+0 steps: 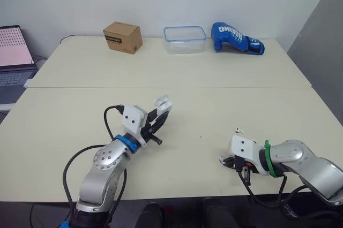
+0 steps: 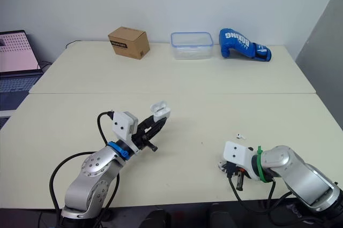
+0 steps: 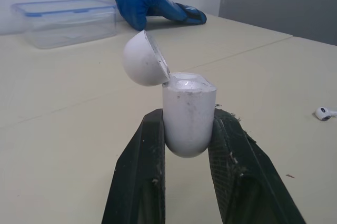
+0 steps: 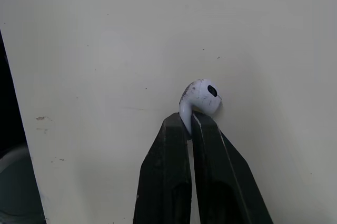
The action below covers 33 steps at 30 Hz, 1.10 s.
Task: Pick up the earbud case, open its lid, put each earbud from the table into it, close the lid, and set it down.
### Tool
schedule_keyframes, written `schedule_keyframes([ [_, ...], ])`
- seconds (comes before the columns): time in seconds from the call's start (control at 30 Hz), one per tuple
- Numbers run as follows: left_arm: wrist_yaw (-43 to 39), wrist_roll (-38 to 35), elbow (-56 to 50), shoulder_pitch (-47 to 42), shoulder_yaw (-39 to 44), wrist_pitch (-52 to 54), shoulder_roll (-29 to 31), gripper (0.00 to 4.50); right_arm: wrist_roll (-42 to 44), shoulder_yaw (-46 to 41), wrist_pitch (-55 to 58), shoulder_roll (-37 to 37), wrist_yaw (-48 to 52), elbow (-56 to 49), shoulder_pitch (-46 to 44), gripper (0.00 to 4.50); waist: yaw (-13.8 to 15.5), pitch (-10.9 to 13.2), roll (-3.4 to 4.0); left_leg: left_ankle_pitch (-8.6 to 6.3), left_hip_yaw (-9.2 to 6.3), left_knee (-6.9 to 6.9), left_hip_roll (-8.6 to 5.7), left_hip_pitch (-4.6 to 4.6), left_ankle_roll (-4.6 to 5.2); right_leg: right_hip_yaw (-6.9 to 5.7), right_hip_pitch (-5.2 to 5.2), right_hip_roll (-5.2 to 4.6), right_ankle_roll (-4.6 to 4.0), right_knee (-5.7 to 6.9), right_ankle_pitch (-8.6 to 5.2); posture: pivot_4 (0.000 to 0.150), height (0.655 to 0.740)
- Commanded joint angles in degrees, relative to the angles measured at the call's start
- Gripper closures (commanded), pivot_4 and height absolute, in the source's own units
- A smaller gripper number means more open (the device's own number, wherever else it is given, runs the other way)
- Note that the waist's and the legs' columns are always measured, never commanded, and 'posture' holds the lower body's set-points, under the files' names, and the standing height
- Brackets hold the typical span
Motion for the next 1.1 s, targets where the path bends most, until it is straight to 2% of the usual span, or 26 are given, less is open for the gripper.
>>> schedule_keyframes([
  [0.03, -0.05, -0.43, -1.67, -0.68, 0.38, -0.83, 0.03, 3.76, -0.28, -0.69, 1.48, -2.18, 1.98, 2.99, 1.42, 4.47, 0.09, 0.0, 0.01, 0.0, 0.0, 0.0, -0.01, 0.0, 0.0, 0.0, 0.0, -0.01, 0.0, 0.0, 0.0, 0.15, 0.74],
  [0.17, -0.14, -0.24, -1.3, -0.47, 0.31, -1.29, -0.03, 3.76, -1.26, -5.46, -8.95, -7.49, 8.53, 11.84, 1.94, 4.47, 0.63, 0.04, 0.07, 0.0, 0.01, 0.03, -0.1, -0.03, 0.0, 0.0, 0.0, -0.1, 0.0, -0.02, 0.0, 0.15, 0.74],
  [0.27, -0.6, -0.36, -1.09, 0.24, 0.79, -1.81, 0.32, 3.76, -2.76, -11.05, -24.66, -16.12, 16.73, 21.3, 4.97, 4.47, 1.67, 0.18, 0.27, 0.0, 0.11, 0.1, -0.24, -0.09, 0.0, 0.02, 0.01, -0.34, 0.0, -0.09, -0.02, 0.15, 0.74],
  [0.37, -0.75, -0.31, -0.47, 0.13, 0.92, -2.16, 0.27, 3.76, -6.62, -11.16, -39.59, -22.51, 23.83, 33.42, 7.06, 4.47, 1.6, 0.21, 0.32, -0.02, 0.45, 0.07, -0.23, -0.17, 0.04, 0.0, -0.03, -0.54, 0.07, -0.11, -0.09, 0.15, 0.74],
  [0.53, -0.55, -0.16, 0.33, -1.15, 0.63, -2.2, -0.19, 3.76, -14.66, -7.73, -49.11, -21.43, 27.79, 47.8, 0.55, 4.47, 0.79, 0.28, 0.49, -0.08, 0.53, 0.03, -0.09, -0.01, 0.14, 0.0, -0.04, -0.43, 0.17, 0.06, -0.02, 0.15, 0.74],
  [0.73, -0.8, -0.27, 0.07, -0.44, 0.72, -2.41, 0.3, 3.76, -18.05, -6.66, -52.27, -20.72, 31.99, 52.19, -3.05, 4.47, 0.59, 0.31, 0.6, -0.07, 0.54, 0.07, -0.14, 0.02, 0.13, 0.04, 0.0, -0.44, 0.17, 0.09, -0.02, 0.15, 0.74],
  [0.83, -0.66, -0.14, -0.59, 0.1, 0.33, -2.26, 0.21, 3.76, -19.09, -6.9, -50.78, -20.18, 32.28, 51.94, -3.49, 3.7, 0.61, 0.31, 0.6, -0.08, 0.54, 0.07, -0.19, -0.02, 0.13, 0.05, 0.0, -0.5, 0.23, 0.06, 0.01, 0.15, 0.74],
  [1.0, -0.82, 0.0, -0.76, 0.27, 0.16, -2.26, 0.3, 3.76, -18.48, -7.86, -43.81, -20.0, 33.49, 47.39, -2.7, 2.01, 0.6, 0.31, 0.6, -0.07, 0.52, 0.13, -0.17, 0.01, 0.13, 0.05, 0.03, -0.5, 0.24, 0.09, 0.03, 0.15, 0.74],
  [1.1, -0.81, 0.04, -0.8, 0.32, 0.03, -2.33, 0.19, 3.76, -17.89, -8.31, -36.22, -18.83, 33.29, 43.49, -3.51, 2.01, 0.27, 0.31, 0.6, -0.07, 0.55, 0.14, -0.16, 0.05, 0.13, 0.08, 0.04, -0.49, 0.16, 0.1, -0.01, 0.15, 0.74],
])
